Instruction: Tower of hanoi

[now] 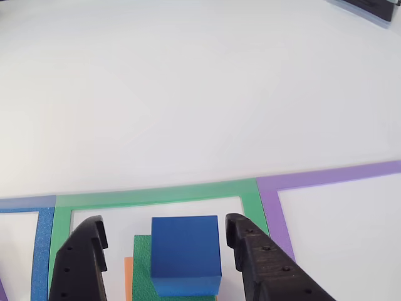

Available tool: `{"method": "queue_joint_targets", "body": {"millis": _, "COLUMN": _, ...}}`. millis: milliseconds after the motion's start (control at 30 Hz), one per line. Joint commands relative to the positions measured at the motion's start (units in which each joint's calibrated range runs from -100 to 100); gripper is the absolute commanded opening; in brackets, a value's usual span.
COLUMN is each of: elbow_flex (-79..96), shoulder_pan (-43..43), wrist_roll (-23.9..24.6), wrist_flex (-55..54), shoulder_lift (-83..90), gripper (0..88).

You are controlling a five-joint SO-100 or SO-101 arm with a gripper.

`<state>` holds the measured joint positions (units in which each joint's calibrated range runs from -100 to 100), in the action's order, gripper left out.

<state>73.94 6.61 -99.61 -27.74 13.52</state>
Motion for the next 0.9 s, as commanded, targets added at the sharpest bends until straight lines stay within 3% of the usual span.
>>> {"method": "queue_joint_targets", "body": {"millis": 0, "elbow_flex": 0.5, "shoulder_pan": -1.2, "wrist_roll": -0.4, "wrist_flex": -1.2, "shoulder_lift": 2.4, "gripper": 18.0}}
{"method": "queue_joint_targets", "body": {"millis": 500, "elbow_flex": 2.9, "shoulder_pan": -2.2, "wrist_roll": -0.4, "wrist_flex": -1.0, "shoulder_lift": 5.6, "gripper": 11.8}}
{"method": "queue_joint_targets", "body": {"millis": 867, "elbow_flex": 3.2, "shoulder_pan": -2.4, "wrist_roll": -0.4, "wrist_flex": -0.8, "shoulder_lift": 6.3, "gripper": 1.9}}
